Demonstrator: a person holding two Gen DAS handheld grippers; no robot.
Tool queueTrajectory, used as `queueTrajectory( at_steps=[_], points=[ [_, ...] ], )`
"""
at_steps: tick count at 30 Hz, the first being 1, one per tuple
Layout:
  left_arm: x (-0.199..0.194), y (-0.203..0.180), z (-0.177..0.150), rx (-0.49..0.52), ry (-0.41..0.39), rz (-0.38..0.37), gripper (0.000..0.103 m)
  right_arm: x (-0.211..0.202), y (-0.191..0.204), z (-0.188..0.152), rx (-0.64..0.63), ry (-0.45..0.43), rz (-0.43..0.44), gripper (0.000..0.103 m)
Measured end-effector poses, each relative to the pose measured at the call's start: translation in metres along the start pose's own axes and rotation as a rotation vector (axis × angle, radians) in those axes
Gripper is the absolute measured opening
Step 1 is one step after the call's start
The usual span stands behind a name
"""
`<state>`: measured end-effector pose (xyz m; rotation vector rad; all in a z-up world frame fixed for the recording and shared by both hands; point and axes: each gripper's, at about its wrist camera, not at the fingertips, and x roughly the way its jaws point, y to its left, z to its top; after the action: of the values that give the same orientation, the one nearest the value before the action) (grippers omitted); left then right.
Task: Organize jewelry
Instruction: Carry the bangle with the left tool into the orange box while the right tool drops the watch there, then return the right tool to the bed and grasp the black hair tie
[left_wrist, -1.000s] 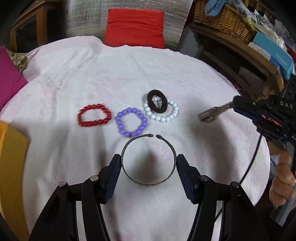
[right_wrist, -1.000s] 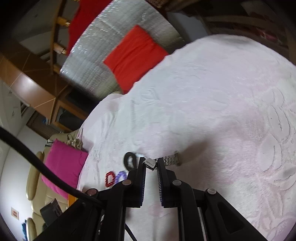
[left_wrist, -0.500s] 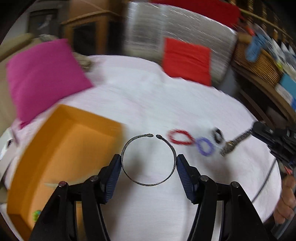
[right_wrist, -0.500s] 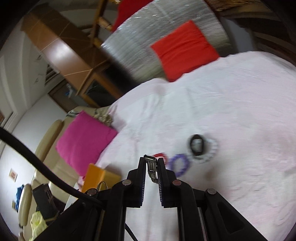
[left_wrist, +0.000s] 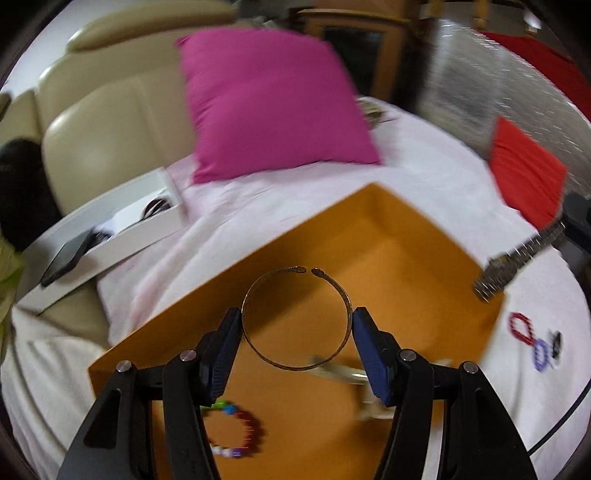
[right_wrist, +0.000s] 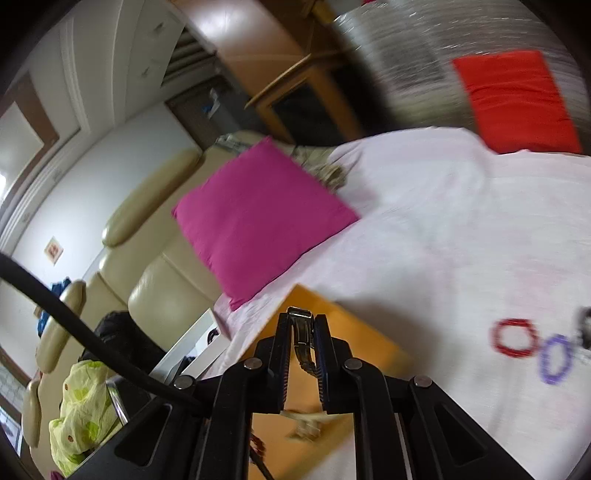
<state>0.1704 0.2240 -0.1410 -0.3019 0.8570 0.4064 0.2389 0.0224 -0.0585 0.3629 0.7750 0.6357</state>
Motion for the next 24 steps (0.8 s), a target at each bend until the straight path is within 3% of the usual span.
queueTrajectory(
  at_steps=[8, 13, 15, 17, 18, 20, 24],
  points=[
    [0.036, 0.031, -0.008, -0.086, 0.097, 0.164, 0.062, 0.124, 0.024, -0.015, 0.062, 0.213, 0.03, 0.014],
    [0.055, 0.032, -0.011, -0.093, 0.175, 0.197, 0.063, 0.164, 0.008, -0.026, 0.089, 0.304, -0.059, 0.016],
    [0.058, 0.031, -0.012, -0.087, 0.194, 0.205, 0.063, 0.163, 0.001, -0.025, 0.107, 0.304, -0.069, 0.018],
    [0.055, 0.026, -0.011, -0.075, 0.18, 0.231, 0.064, 0.159, -0.003, -0.022, 0.126, 0.314, -0.064, 0.041],
    [0.051, 0.024, -0.011, -0.067, 0.163, 0.242, 0.064, 0.154, -0.006, -0.02, 0.133, 0.314, -0.065, 0.062],
    [0.041, 0.016, -0.009, -0.034, 0.106, 0.292, 0.066, 0.135, -0.006, -0.015, 0.118, 0.271, -0.056, 0.063],
    [0.017, -0.006, -0.01, 0.012, -0.021, 0.29, 0.067, 0.068, -0.015, -0.008, 0.054, 0.156, -0.027, 0.063]
  ],
)
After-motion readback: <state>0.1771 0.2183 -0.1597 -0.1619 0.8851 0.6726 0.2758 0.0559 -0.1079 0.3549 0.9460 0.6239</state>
